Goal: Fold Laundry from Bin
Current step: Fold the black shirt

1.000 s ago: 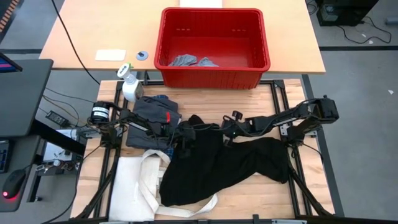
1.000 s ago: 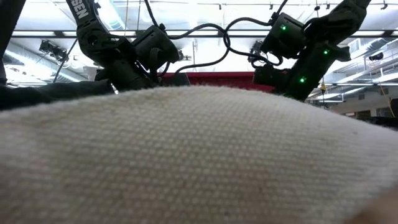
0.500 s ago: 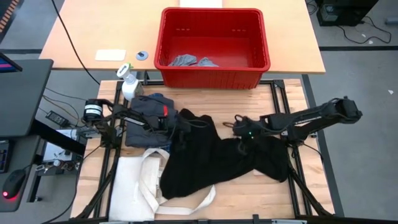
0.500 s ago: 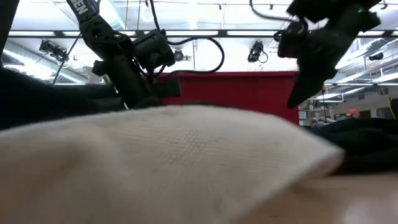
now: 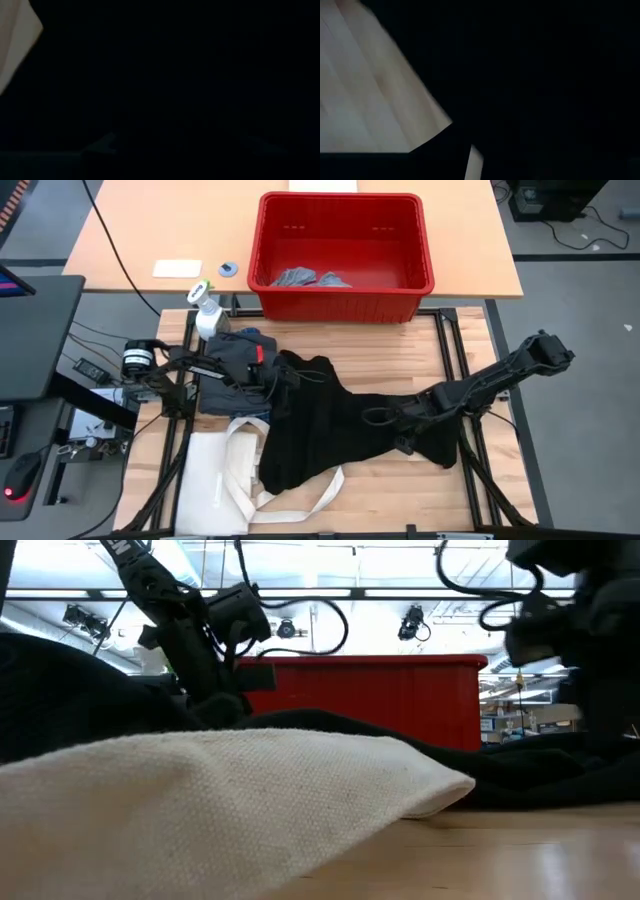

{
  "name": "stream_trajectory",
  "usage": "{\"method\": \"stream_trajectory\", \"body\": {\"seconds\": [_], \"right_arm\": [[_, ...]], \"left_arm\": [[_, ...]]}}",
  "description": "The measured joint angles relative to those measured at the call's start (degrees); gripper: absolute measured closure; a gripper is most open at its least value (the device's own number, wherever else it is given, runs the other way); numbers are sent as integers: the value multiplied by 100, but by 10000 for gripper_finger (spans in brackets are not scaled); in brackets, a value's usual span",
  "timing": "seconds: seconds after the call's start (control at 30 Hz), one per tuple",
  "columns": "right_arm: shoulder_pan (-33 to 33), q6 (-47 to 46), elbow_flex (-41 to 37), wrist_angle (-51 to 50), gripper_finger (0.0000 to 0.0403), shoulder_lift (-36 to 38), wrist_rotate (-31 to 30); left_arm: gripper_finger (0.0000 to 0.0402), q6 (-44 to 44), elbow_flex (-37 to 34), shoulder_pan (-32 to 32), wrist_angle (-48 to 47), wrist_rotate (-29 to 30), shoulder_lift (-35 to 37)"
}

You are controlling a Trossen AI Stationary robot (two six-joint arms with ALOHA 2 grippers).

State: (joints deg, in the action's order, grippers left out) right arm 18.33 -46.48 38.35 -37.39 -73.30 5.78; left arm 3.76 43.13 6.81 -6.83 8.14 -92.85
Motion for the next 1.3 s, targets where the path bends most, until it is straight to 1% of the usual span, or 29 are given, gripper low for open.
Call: {"method": "stream_trajectory", "body": {"seconds": [0.07, 0.17, 0.23, 0.3, 0.4, 0.43, 0.57, 0.6, 0.63, 0.67, 0.73, 0.83, 0.87, 0.9, 0.93, 0.97, 1.0, 1.03, 1.07, 1.13, 1.2, 1.23, 1.3], "right_arm": [[135, -242, 0, -234, 229, 9, 162], [304, -458, 2, -528, 230, 22, 175], [382, -525, 2, -851, 230, 19, -43], [445, -564, 2, -1132, 230, -47, -478], [356, -289, 2, -1361, 230, -328, -760], [287, -154, 2, -1417, 230, -466, -818], [-98, 522, -9, -1545, 230, -1062, -992], [-221, 645, 2, -1667, 230, -1180, -1192], [-350, 738, 7, -1871, 230, -1302, -1540], [-495, 779, 7, -2105, 230, -1425, -2024], [-779, 697, 43, -2445, 232, -1641, -3178], [-1263, -108, 402, -2971, 238, -1746, -4718], [-1433, -364, 540, -3232, 240, -1831, -4925], [-1603, -685, 720, -3372, 242, -1899, -4928], [-1759, -1072, 949, -3379, 243, -1889, -4801], [-1888, -1492, 1194, -3350, 245, -1852, -4458], [-1967, -1735, 1368, -3298, 245, -1838, -3960], [-1996, -1755, 1465, -3234, 245, -1850, -3566], [-1945, -1689, 1535, -3150, 245, -1876, -3401], [-1748, -1684, 1678, -3173, 245, -1867, -3419], [-1570, -1928, 1807, -3581, 247, -1851, -3451], [-1475, -2069, 1859, -3756, 248, -1851, -3404], [-1240, -2128, 1941, -3735, 249, -1804, -3238]], "left_arm": [[201, 83, 0, -4, -19, -9, 147], [201, 194, 8, -2, 27, -9, 378], [201, 306, 12, -15, 29, -87, 477], [201, 379, 15, -22, 31, -441, 510], [201, 467, 17, -28, -20, -1054, 456], [201, 472, 17, -28, -101, -1159, 453], [201, 469, 26, -28, -287, -1209, 485], [201, 464, 26, -28, -332, -1209, 512], [201, 464, 28, -28, -317, -1209, 523], [201, 464, 37, -30, -301, -1210, 526], [201, 462, 35, -32, -302, -1205, 544], [201, 459, 37, -32, -24, -1183, 572], [201, 457, 37, -32, 16, -1181, 610], [201, 456, 37, -32, 44, -1178, 637], [201, 445, 38, -32, 124, -1176, 657], [201, 432, 44, -35, 123, -1174, 705], [201, 394, 44, -49, 32, -1172, 751], [201, 375, 42, -60, -19, -1167, 794], [201, 387, 42, -71, -46, -1169, 836], [201, 480, 42, -102, -70, -1217, 864], [201, 547, 42, -113, -212, -1345, 893], [201, 568, 42, -126, -274, -1436, 893], [201, 575, 42, -157, -535, -1576, 891]]}}
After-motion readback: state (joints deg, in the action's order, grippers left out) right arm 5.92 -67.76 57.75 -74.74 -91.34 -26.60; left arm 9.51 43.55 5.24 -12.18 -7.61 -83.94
